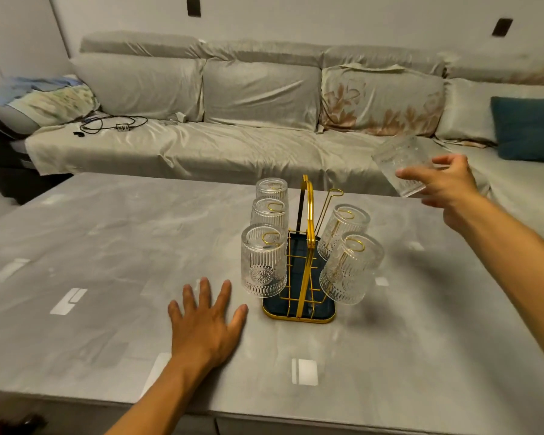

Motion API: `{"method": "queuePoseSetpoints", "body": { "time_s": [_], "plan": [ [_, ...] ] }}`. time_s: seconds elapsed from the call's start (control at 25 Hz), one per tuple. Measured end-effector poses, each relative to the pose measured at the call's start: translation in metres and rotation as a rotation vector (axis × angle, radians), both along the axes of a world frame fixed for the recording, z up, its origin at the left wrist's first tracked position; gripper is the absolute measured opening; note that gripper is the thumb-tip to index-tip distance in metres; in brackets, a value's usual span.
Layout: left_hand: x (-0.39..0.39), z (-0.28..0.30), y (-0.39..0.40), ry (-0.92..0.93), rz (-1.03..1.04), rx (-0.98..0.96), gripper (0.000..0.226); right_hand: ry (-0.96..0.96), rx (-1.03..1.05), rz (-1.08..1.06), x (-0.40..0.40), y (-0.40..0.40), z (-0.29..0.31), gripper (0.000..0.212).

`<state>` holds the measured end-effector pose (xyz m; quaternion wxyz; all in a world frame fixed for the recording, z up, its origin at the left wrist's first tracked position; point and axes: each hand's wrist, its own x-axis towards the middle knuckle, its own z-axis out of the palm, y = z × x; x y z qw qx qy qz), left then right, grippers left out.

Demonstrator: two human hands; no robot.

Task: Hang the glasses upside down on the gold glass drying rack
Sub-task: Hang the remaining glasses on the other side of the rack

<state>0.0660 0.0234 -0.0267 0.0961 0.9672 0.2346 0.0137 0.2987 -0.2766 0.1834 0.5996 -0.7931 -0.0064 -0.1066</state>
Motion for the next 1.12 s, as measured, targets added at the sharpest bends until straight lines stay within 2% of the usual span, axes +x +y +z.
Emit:
{"method": "queuePoseSetpoints", "body": {
  "time_s": [0.16, 0.32, 0.48, 0.6, 0.76, 1.12],
  "plan": [
    [-0.011, 0.000, 0.019, -0.032, -0.071, 0.048, 0.077, -0.126, 0.063, -0.039, -0.004, 0.019, 0.030, 0.079],
    [-0.010, -0.003, 0.016, -0.041, -0.067, 0.034, 0.076, -0.266, -0.099, -0.140, -0.001, 0.049, 0.031, 0.069],
    [-0.006, -0.007, 0.022, -0.066, -0.057, 0.026, 0.078, -0.290, -0.254, -0.066, 0.013, 0.076, 0.014, 0.051],
    [-0.008, -0.006, 0.019, -0.078, -0.061, 0.034, 0.078, -0.319, -0.356, -0.005, 0.016, 0.090, 0.004, 0.047],
    [-0.008, -0.009, 0.021, -0.087, -0.054, 0.030, 0.077, -0.277, -0.467, 0.033, 0.024, 0.105, -0.015, 0.045],
    [-0.008, -0.010, 0.021, -0.094, -0.056, 0.027, 0.078, -0.078, -0.538, 0.101, 0.033, 0.112, -0.041, 0.044]
  ]
}}
